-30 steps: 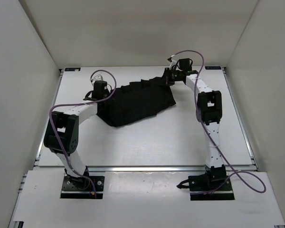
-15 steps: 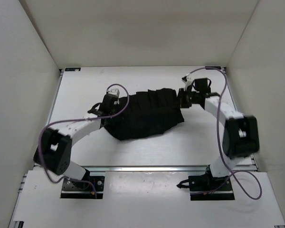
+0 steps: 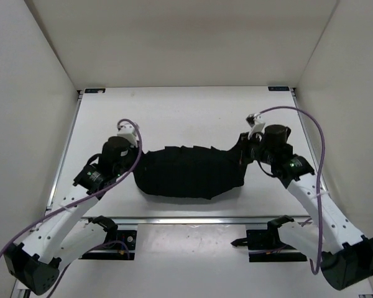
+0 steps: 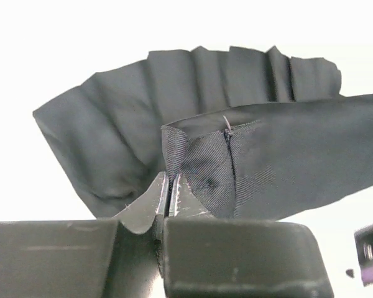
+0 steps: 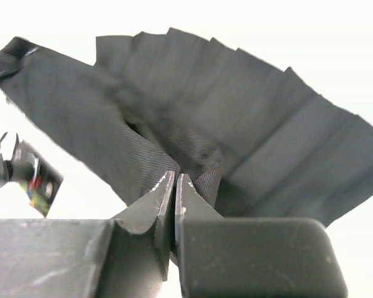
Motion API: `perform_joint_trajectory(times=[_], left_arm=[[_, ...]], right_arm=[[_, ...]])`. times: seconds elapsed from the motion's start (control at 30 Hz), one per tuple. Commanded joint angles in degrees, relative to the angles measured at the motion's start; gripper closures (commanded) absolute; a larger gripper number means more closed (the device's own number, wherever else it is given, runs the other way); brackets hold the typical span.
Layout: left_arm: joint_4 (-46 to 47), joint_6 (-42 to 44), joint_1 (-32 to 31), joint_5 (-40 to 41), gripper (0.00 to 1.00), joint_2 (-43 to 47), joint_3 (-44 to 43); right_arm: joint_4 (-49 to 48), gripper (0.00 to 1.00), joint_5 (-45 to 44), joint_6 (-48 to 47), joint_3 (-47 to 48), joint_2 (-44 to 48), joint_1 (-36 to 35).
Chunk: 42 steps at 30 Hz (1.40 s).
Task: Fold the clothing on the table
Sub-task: Fold the skirt
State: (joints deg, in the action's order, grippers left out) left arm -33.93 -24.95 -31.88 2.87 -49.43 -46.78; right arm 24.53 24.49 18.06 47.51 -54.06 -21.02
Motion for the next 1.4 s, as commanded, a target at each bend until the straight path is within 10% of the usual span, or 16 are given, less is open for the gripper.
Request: perform_joint_trajectory(times=[0.0, 0.53, 0.63, 0.83, 0.9, 1.0, 1.1, 1.17, 1.23, 1.37], left_arm=[[-0.09, 3.15, 5.59, 1.34, 1.00, -3.55, -3.13], [19.87, 4.64, 17.03, 0.64, 1.00, -35.28, -5.94], [19.35, 5.00, 17.46, 0.56, 0.99, -40.81, -9.10], [17.33, 6.31, 18.95, -0.59, 0.55, -47.25, -15.61], [15.92, 7.28, 19.05, -0.68, 0.16, -47.69, -19.20], [11.44, 9.92, 18.08, 1.07, 0.06, -46.47, -24.30], [8.28, 10.36, 17.38, -0.32, 0.12, -42.87, -25.11], [6.87, 9.40, 16.59, -1.73, 0.40, -39.62, -23.53], [7.21, 7.55, 15.36, -5.14, 0.84, -34.71, -18.03], [12.74, 2.10, 11.32, -9.02, 1.00, -26.61, -4.49]], right_arm=[[-4.05, 1.00, 1.08, -3.20, 6.27, -7.44, 4.74], [-17.76, 1.00, 9.26, -8.66, 17.97, -45.75, 14.24], [-17.07, 0.87, 9.44, -8.13, 23.32, -51.90, 15.12], [-9.70, 0.55, 10.31, -10.94, 32.81, -58.43, 16.53], [-7.76, 0.49, 9.18, -11.91, 34.93, -57.13, 16.18], [-5.82, 0.48, 10.39, -10.86, 36.69, -54.05, 15.74], [-5.64, 0.48, 10.41, -9.10, 33.55, -49.41, 12.59], [-5.90, 0.56, 9.79, -7.96, 29.95, -46.59, 10.48], [-7.48, 0.90, 10.57, -5.86, 25.37, -42.89, 7.23], [-17.67, 1.00, 10.67, 1.35, 11.14, -36.21, 2.75]])
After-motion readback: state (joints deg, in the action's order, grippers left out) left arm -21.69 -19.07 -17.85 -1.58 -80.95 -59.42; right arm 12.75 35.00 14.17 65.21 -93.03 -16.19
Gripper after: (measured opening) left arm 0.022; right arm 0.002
